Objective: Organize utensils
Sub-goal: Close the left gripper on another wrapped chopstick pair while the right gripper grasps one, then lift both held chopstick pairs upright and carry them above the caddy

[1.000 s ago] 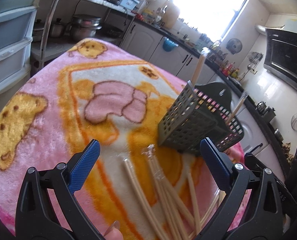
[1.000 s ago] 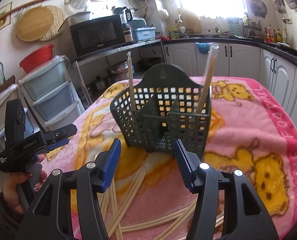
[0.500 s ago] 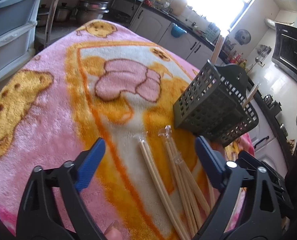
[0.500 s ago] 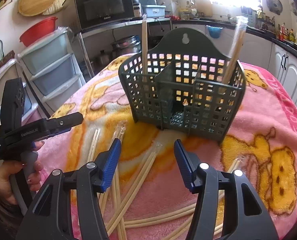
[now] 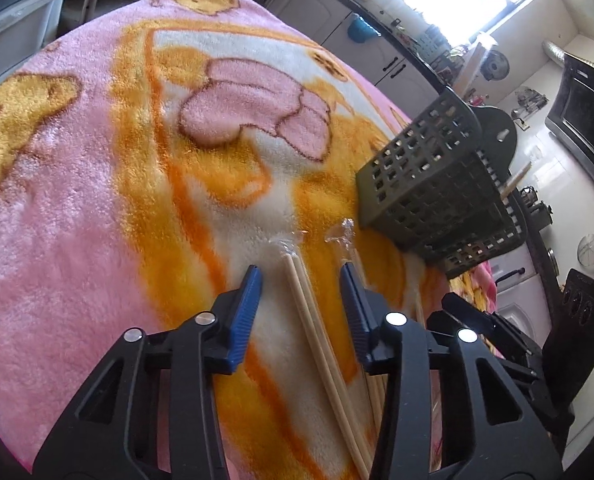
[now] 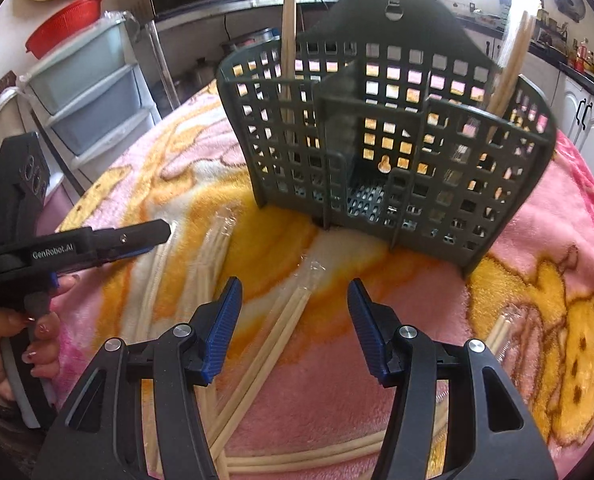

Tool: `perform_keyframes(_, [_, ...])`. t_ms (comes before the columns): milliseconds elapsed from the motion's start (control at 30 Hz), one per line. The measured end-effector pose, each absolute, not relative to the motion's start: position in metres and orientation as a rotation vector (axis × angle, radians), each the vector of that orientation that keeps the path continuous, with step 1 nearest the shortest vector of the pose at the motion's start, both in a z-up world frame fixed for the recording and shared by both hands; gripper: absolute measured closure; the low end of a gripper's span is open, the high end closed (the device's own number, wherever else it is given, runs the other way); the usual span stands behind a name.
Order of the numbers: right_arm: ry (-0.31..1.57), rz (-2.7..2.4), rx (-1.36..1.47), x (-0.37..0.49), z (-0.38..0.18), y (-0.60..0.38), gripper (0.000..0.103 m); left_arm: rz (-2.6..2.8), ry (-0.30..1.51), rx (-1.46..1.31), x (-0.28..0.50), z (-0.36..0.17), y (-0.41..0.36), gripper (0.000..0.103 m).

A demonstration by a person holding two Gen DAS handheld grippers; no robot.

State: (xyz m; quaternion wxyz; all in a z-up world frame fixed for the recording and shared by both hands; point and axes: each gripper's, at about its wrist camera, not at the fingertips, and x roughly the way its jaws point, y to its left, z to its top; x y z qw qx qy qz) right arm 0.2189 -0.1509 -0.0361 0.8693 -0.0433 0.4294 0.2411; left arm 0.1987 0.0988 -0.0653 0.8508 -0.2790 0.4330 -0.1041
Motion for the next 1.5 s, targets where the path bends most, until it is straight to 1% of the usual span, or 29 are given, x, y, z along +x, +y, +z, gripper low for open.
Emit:
perform_keyframes(167, [0.933, 0.496, -0.095, 0.229, -0.043, -0.144, 0.051, -0.202, 0.925, -0.566, 0.209, -0.066, 0.098, 0.077])
perform_keyframes(267, [0.960, 0.495, -0.065, 0.237, -0.048, -0.141, 0.055, -0.196, 0.924, -0.553, 0.216, -0.066, 0.098, 0.078])
perform_keyframes(367, [0.978, 0.492, -0.032, 0.242, -0.053, -0.141, 0.058, -0.191, 0.922, -0.549, 0.220, -0.067, 0.099, 0.082])
perform_keyframes(433, [0.984, 0.489, -0.013, 0.245, -0.055, -0.141, 0.059, -0.185, 0.918, -0.545, 0.223, -0.068, 0.100, 0.087])
perform_keyframes(533, [0.982, 0.478, -0.007, 0.246, -0.055, -0.141, 0.069, -0.186, 0.914, -0.556, 0.224, -0.071, 0.103, 0.089])
perform_keyframes(600, [0.978, 0.472, -0.010, 0.247, -0.056, -0.141, 0.078, -0.184, 0.912, -0.559, 0.225, -0.071, 0.104, 0.092])
perform_keyframes(633, [0.976, 0.476, 0.003, 0.247, -0.056, -0.143, 0.081, -0.184, 0.910, -0.558, 0.225, -0.072, 0.104, 0.092])
perform_keyframes(700, [0.974, 0.478, 0.013, 0.247, -0.056, -0.148, 0.093, -0.186, 0.908, -0.561, 0.225, -0.072, 0.105, 0.093])
perform_keyframes(733, [0.969, 0.483, 0.022, 0.246, -0.055, -0.151, 0.094, -0.188, 0.906, -0.561, 0.225, -0.072, 0.106, 0.093])
perform_keyframes(867, [0.939, 0.503, 0.046, 0.241, -0.049, -0.154, 0.095, -0.191, 0.900, -0.548, 0.223, -0.073, 0.104, 0.093])
perform_keyframes(933, [0.915, 0.513, 0.053, 0.236, -0.044, -0.157, 0.095, -0.192, 0.898, -0.549, 0.223, -0.073, 0.105, 0.095])
perform_keyframes(1167, [0.819, 0.540, 0.054, 0.215, -0.021, -0.161, 0.096, -0.190, 0.885, -0.536, 0.216, -0.072, 0.104, 0.096])
perform_keyframes(1500, [0.731, 0.527, 0.090, 0.197, -0.002, -0.190, 0.096, -0.199, 0.854, -0.534, 0.200, -0.064, 0.103, 0.098])
